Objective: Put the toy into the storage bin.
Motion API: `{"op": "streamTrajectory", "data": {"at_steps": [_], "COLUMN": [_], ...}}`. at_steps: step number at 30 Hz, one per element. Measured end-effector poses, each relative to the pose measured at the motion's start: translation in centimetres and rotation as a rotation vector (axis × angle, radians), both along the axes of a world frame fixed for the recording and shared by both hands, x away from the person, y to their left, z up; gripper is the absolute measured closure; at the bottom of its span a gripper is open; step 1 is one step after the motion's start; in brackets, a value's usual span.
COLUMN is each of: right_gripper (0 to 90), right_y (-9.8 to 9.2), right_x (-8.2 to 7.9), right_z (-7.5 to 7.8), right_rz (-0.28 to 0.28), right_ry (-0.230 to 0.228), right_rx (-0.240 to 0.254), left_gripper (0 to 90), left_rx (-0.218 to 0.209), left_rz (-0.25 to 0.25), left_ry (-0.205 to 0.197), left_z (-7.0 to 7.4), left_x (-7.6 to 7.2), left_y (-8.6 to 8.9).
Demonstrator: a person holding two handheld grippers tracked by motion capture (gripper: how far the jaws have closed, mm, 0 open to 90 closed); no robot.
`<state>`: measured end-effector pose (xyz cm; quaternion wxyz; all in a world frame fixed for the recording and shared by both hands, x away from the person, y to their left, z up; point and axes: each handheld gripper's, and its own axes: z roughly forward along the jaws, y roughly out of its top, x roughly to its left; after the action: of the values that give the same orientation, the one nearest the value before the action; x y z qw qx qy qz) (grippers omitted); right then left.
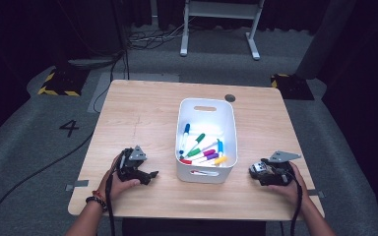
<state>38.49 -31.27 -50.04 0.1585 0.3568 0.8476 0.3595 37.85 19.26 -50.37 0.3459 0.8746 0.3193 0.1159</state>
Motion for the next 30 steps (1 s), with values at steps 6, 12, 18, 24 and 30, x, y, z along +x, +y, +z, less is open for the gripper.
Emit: {"op": "streamTrajectory", "data": {"at_steps": [6, 12, 18, 24, 30], "right_gripper": [23.0, 18.1, 21.2, 25.7, 26.7], "right_y": [2.4, 1.2, 0.0, -0.1, 0.6], "right_x": [1.3, 0.9, 0.3, -0.8, -2.1], "right_z": [0.1, 0.1, 0.0, 0.0, 0.0], "right_rz": [0.005, 0.119, 0.17, 0.186, 0.232], "right_ry": [0.012, 0.033, 0.024, 0.004, -0.004], "right_rx": [-0.004, 0.006, 0.019, 0.008, 0.001], "left_gripper": [13.3, 13.3, 13.3, 13.3, 13.3], "left_rx": [0.0, 0.0, -0.001, -0.001, -0.001], "left_rz": [0.002, 0.003, 0.003, 0.003, 0.003], "left_ry": [0.0, 0.001, 0.001, 0.001, 0.001], "left_z": [0.0, 0.0, 0.0, 0.0, 0.0], "left_x": [0.0, 0.0, 0.0, 0.0, 0.0], "left_y": [0.0, 0.0, 0.0, 0.0, 0.0]}}
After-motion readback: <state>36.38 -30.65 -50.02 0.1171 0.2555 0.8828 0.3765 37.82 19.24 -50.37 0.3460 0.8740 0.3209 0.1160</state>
